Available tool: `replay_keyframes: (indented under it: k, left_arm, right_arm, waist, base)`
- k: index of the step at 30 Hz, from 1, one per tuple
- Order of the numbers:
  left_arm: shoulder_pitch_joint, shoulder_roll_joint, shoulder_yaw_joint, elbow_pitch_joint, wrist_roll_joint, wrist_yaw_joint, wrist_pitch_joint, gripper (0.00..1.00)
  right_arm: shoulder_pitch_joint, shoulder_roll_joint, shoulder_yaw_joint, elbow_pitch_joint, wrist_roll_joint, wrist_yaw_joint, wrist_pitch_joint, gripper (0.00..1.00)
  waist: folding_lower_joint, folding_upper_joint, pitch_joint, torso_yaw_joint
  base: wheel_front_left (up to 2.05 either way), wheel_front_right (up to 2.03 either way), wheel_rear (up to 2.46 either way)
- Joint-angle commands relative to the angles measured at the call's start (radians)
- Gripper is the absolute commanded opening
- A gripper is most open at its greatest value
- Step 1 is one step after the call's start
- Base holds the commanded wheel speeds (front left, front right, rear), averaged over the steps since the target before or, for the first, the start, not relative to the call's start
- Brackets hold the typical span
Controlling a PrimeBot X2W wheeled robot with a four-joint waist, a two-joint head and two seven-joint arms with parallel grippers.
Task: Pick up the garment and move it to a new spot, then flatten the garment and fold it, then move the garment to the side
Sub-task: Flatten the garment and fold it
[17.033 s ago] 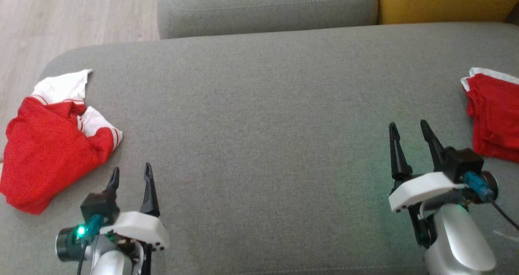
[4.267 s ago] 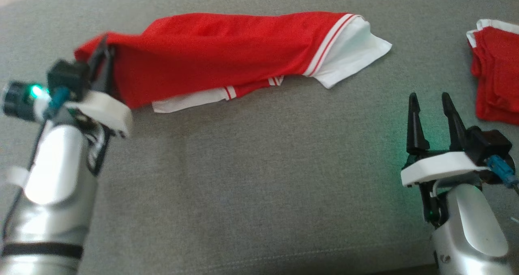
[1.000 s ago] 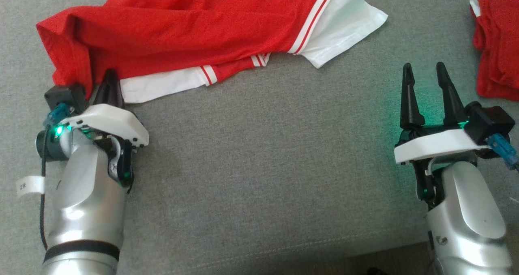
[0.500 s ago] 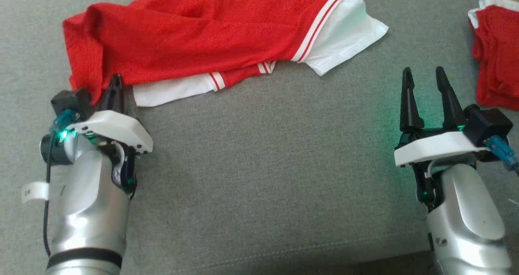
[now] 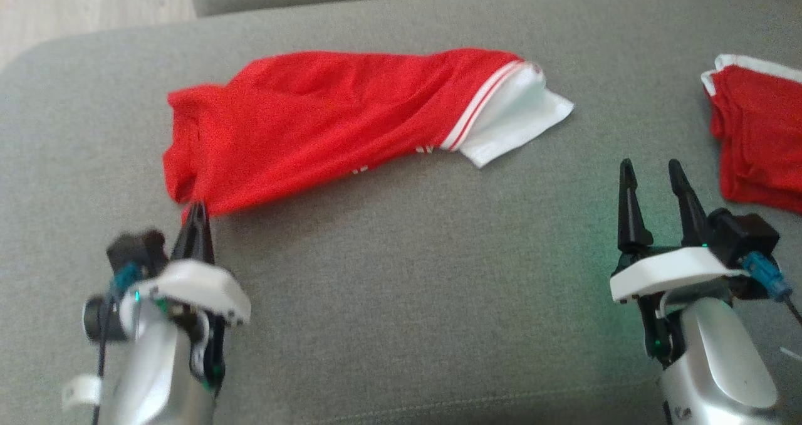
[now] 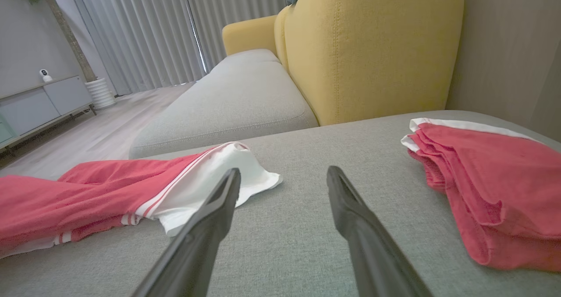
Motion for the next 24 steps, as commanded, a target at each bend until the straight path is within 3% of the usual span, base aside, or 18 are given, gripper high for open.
replay_keyframes:
  k: [1, 7, 8, 9, 10, 15, 24]
  left_arm:
    - [0.015, 0.017, 0.027, -0.036, -0.003, 0.013, -0.005, 0.00]
    - [0.092, 0.016, 0.039, -0.061, 0.003, 0.042, -0.005, 0.00]
    - [0.103, 0.016, 0.045, -0.070, 0.006, 0.049, -0.005, 0.26]
    - [0.113, 0.016, 0.049, -0.084, 0.012, 0.054, -0.005, 0.82]
    - [0.123, 0.015, 0.051, -0.101, 0.020, 0.059, -0.005, 1.00]
    - [0.176, 0.014, 0.064, -0.207, 0.051, 0.087, -0.005, 1.00]
    - [0.229, 0.014, 0.057, -0.276, 0.084, 0.115, -0.005, 1.00]
  right_arm:
    - [-0.006, -0.002, 0.020, -0.025, 0.000, 0.003, -0.006, 1.00]
    - [0.019, -0.002, 0.037, -0.023, 0.000, 0.003, -0.006, 1.00]
    - [0.023, -0.002, 0.042, -0.026, 0.002, 0.003, -0.006, 1.00]
    - [0.027, -0.002, 0.046, -0.028, 0.003, 0.003, -0.006, 1.00]
    - [0.031, -0.002, 0.051, -0.033, 0.005, 0.003, -0.006, 1.00]
    - [0.047, -0.002, 0.070, -0.079, 0.016, 0.003, -0.006, 1.00]
    - [0.059, -0.002, 0.091, -0.140, 0.021, 0.003, -0.006, 1.00]
  waist:
    - [0.0000, 0.0000, -0.034, 0.014]
    - [0.0000, 0.0000, -0.068, 0.010]
    - [0.0000, 0.0000, -0.073, 0.007]
    - [0.0000, 0.0000, -0.077, 0.005]
    - [0.0000, 0.0000, -0.081, 0.003]
    - [0.0000, 0.0000, -0.099, -0.003]
    - [0.0000, 0.0000, -0.113, -0.007]
  base:
    - [0.00, 0.00, 0.00]
    - [0.00, 0.00, 0.00]
    - [0.00, 0.00, 0.00]
    - [0.00, 0.00, 0.00]
    - [0.00, 0.00, 0.00]
    - [0.00, 0.00, 0.00]
    - [0.00, 0.00, 0.00]
